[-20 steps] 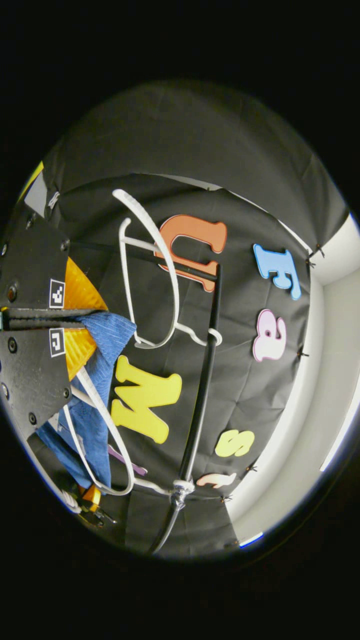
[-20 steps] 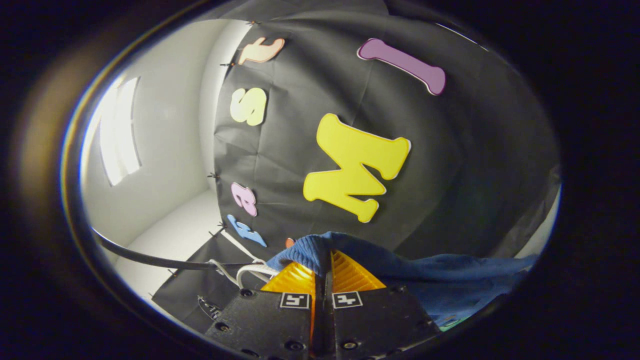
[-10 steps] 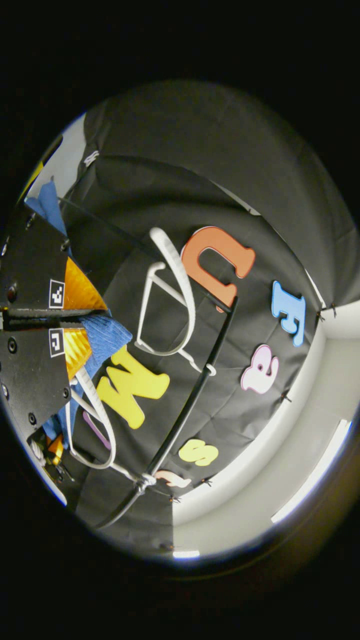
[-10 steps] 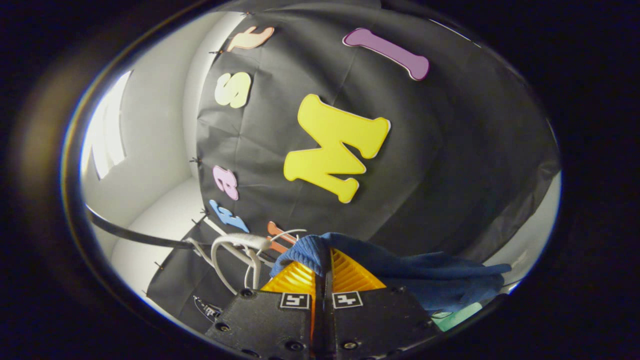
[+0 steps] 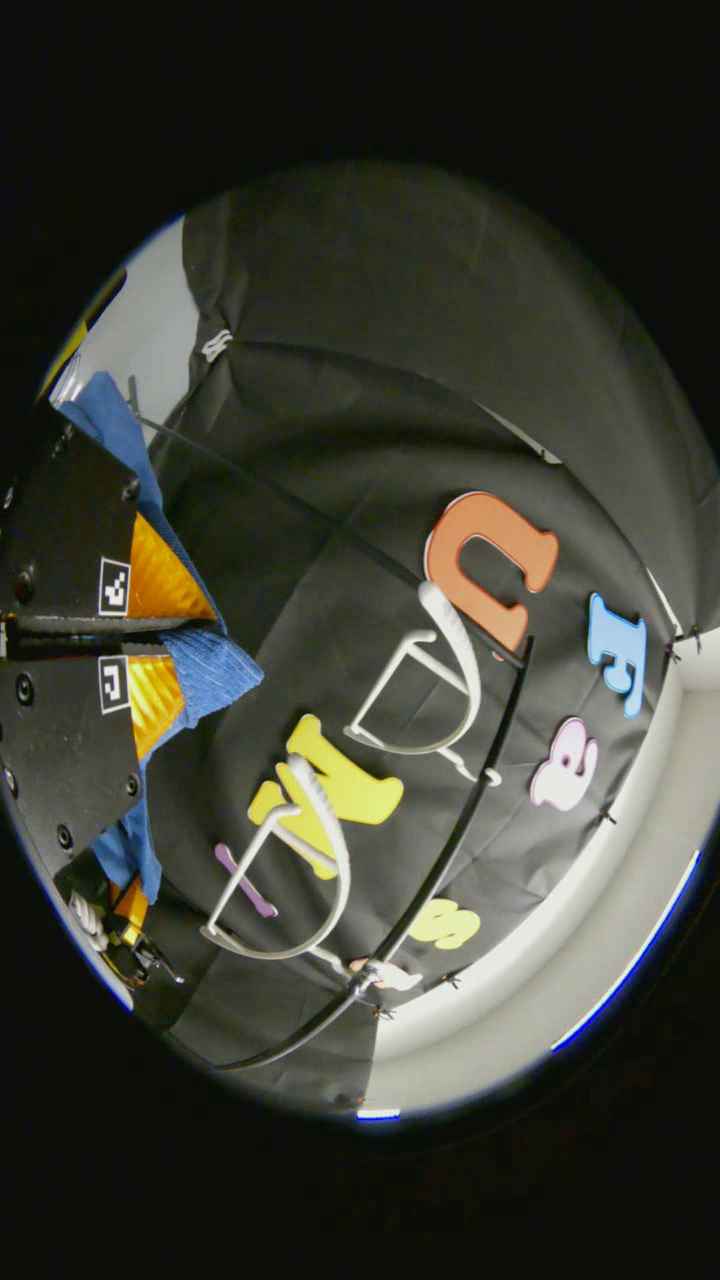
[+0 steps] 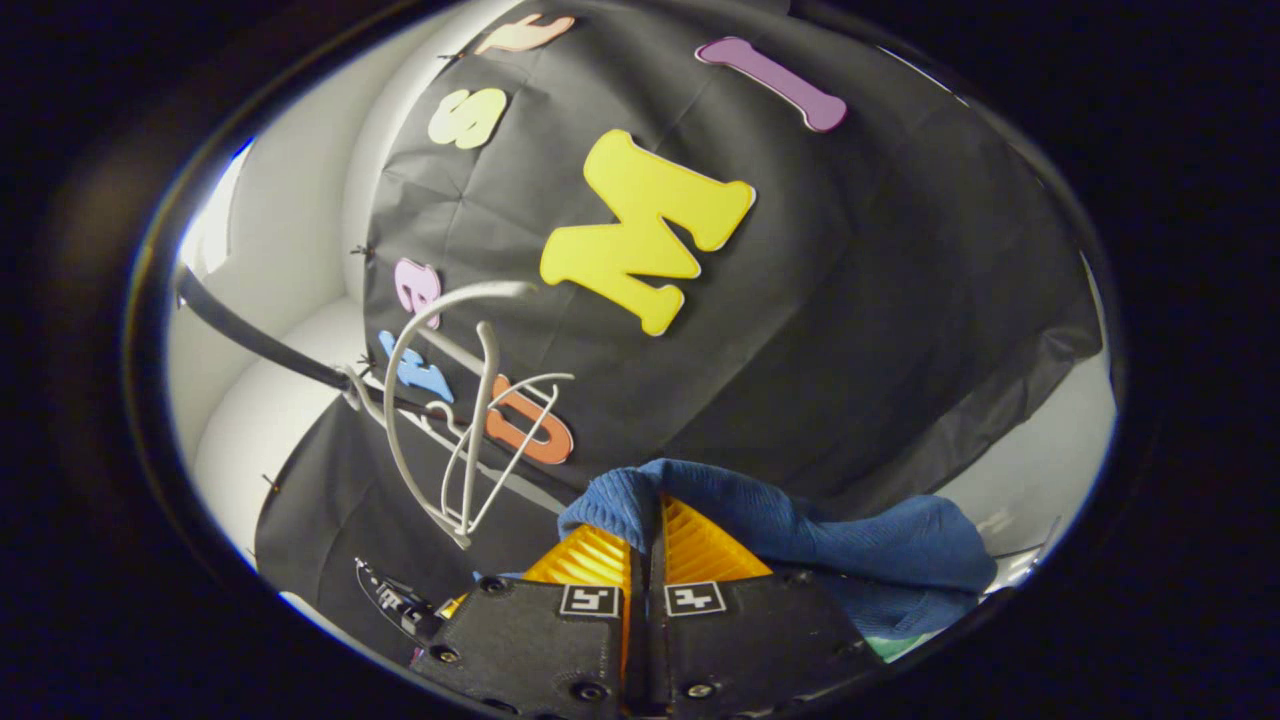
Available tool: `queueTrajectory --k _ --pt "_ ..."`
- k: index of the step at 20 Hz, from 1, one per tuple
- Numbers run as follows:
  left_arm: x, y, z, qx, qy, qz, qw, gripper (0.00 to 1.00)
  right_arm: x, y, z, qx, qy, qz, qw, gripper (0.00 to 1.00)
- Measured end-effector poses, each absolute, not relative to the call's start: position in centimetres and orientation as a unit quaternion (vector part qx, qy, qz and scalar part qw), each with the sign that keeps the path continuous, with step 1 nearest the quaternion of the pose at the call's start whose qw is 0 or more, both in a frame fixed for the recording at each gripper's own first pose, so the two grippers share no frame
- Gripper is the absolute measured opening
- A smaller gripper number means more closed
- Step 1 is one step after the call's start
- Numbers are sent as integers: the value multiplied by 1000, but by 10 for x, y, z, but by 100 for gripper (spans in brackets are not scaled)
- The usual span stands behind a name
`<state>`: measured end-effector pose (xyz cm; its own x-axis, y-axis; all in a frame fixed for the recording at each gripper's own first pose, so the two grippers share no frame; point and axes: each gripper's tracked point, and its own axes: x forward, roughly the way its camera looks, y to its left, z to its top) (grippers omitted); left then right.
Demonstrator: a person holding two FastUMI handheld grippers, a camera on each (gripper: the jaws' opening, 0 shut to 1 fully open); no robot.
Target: Grasp the clothes on the hanger with both hands and then place them into the laundry hamper below.
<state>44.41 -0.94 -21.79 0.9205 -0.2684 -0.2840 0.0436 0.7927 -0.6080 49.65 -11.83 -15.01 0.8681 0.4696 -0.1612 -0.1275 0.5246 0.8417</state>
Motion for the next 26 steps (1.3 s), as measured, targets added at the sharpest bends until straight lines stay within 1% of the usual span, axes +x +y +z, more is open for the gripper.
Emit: queueTrajectory --k 1,2,3,8,9,10,12,16,21,22,23,24,25,26 --pt "437 -15 -219 -309 185 -90 929 1 491 -106 -151 448 196 181 853 4" --pt "429 -22 -218 -306 190 -100 927 5 481 -94 -152 441 202 186 854 4" --pt "422 -31 -218 -302 194 -111 927 1 475 -80 -152 432 208 193 856 4" --pt "402 -92 -219 -289 225 -170 915 1 455 -12 -149 389 229 230 862 4" --pt "393 -100 -221 -281 232 -180 914 5 448 1 -150 379 233 237 864 4" --pt "384 -104 -224 -271 236 -186 915 1 440 14 -152 368 237 242 866 4" --pt "378 -113 -235 -252 242 -199 916 1 434 35 -163 339 249 248 873 4" --pt "353 -115 -275 -240 275 -202 909 1 420 53 -205 301 285 233 880 4" --pt "337 -124 -352 -257 331 -189 888 1 412 55 -281 276 345 192 877 4" --pt "333 -124 -367 -258 344 -183 884 5 403 54 -297 267 357 184 876 4" --pt "328 -126 -383 -258 358 -176 880 5 401 52 -314 259 371 175 875 4" --pt "324 -126 -399 -255 373 -168 876 5 398 51 -330 253 384 165 872 3" --pt "320 -125 -418 -250 390 -158 872 1 396 51 -344 250 398 157 869 4" --pt "314 -126 -431 -245 406 -151 868 1 391 50 -353 246 411 147 865 4"
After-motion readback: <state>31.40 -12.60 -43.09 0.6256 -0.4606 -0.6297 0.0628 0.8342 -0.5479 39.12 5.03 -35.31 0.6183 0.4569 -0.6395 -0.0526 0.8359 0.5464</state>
